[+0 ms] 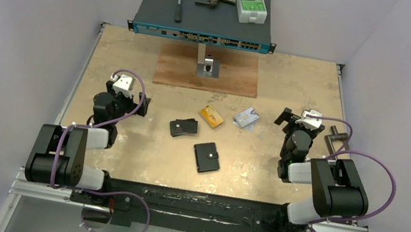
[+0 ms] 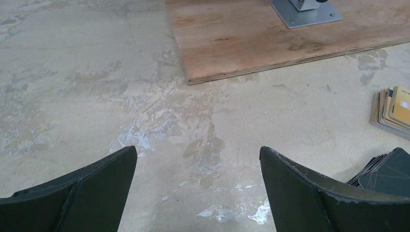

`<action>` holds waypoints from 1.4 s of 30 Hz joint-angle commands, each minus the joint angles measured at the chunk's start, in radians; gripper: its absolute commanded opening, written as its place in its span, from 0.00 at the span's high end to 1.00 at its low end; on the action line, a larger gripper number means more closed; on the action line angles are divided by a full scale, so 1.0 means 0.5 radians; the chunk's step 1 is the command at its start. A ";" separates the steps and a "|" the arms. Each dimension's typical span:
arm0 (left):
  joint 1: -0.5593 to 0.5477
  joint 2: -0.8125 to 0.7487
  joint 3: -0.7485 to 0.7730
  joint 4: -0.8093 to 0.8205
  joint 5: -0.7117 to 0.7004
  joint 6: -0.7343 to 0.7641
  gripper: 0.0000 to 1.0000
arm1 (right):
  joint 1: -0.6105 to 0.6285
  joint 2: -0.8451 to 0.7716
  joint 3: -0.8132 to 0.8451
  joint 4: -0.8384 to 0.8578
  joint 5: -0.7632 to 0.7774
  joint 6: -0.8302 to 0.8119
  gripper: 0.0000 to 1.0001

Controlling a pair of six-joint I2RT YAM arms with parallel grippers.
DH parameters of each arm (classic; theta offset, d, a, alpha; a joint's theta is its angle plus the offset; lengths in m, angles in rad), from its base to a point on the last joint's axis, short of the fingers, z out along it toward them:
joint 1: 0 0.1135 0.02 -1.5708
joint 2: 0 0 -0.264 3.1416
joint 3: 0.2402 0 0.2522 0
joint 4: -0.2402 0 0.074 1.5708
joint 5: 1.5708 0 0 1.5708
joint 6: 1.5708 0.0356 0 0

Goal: Put the credit cards into the card holder
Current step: Pick up the card holder from the center of the board.

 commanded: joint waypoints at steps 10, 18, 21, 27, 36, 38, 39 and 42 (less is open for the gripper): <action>0.042 -0.054 0.051 0.125 0.057 0.033 0.00 | -0.002 -0.020 0.050 0.082 0.139 -0.006 0.01; 0.134 -0.457 0.809 -1.651 0.390 0.322 0.00 | 0.074 -0.482 0.311 -0.793 0.320 0.138 0.01; 0.132 -0.467 1.094 -2.286 0.492 0.447 0.00 | 0.067 -0.525 0.753 -1.724 0.430 0.824 0.01; 0.135 -0.575 1.253 -2.850 0.692 0.535 0.00 | 0.068 -0.502 1.037 -2.344 -0.627 0.955 0.01; 0.105 -0.708 1.163 -3.201 0.859 0.742 0.00 | 1.187 -0.735 1.023 -2.845 0.174 0.872 0.01; 0.101 -0.704 1.109 -3.217 0.885 0.780 0.00 | 1.205 -0.812 0.915 -2.713 -0.113 0.985 0.01; 0.099 -0.706 1.089 -3.211 0.896 0.779 0.00 | 1.205 -0.860 0.840 -2.615 -0.287 1.060 0.01; 0.060 -0.700 1.056 -3.177 0.956 0.718 0.00 | 1.202 -0.918 0.685 -2.431 -0.522 1.133 0.01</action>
